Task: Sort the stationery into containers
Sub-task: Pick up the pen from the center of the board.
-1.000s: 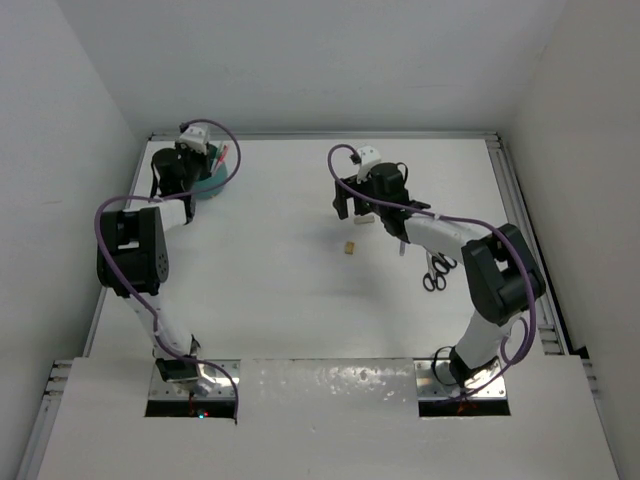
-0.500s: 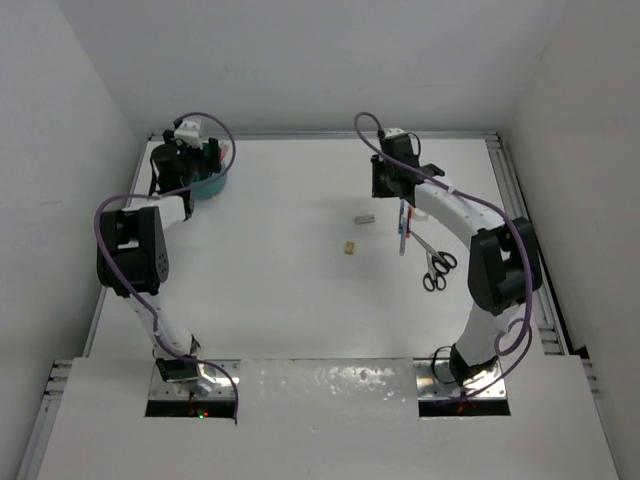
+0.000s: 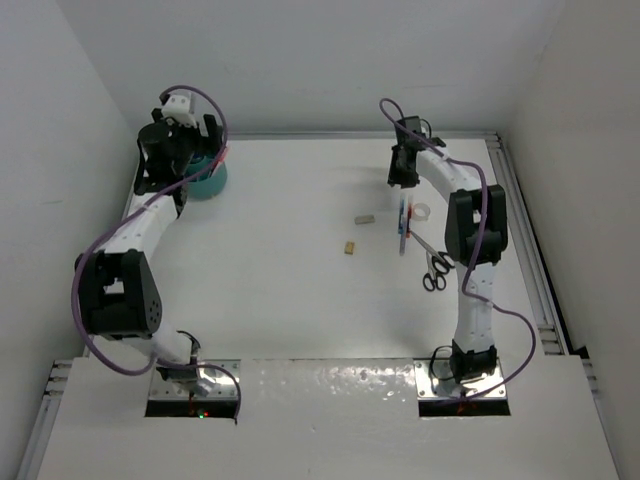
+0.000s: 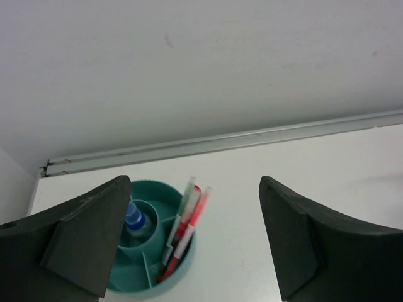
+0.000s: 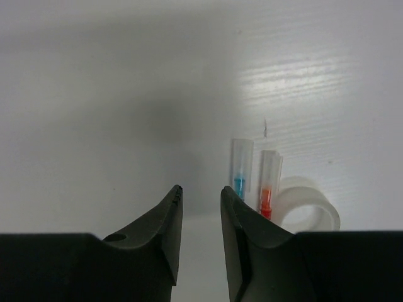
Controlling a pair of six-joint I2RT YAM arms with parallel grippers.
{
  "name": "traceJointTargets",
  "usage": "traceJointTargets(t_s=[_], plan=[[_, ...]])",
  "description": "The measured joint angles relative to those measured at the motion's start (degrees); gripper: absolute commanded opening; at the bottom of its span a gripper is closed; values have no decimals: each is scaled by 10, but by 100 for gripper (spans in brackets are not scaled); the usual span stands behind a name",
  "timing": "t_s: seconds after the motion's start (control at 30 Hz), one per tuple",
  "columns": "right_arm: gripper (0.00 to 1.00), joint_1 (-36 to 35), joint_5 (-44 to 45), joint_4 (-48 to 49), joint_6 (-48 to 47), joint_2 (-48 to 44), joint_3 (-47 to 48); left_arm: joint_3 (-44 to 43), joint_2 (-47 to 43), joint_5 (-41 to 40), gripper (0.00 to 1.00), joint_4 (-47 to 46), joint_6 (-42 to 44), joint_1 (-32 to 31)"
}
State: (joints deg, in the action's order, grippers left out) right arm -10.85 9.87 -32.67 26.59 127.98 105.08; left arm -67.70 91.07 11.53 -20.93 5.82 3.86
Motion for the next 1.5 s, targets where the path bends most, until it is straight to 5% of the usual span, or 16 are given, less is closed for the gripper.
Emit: traceJointTargets(t_s=[0.57,0.83,0.97,1.1,1.27,1.5], plan=[[34,-1,8,-10,19,-17,-125,63,-54,-9,82,52,-44,-15],[21,-2,0,8,17,-15,-132,69,-71,-16,82,53,-47,-15],[1,-4,-5,39,17,-31,-163,69,-72,-17,82,49,-49,-15],[0,-1,-16,77,17,-53,-204,70,-72,-12,82,44,-61,-15],[0,-2,-33,154,-32,-103,-288,71,-76,45,80,42,-70,-15],[0,-42,-78,324,-114,-286,-439,78,-96,256,73,15,-78,-18]])
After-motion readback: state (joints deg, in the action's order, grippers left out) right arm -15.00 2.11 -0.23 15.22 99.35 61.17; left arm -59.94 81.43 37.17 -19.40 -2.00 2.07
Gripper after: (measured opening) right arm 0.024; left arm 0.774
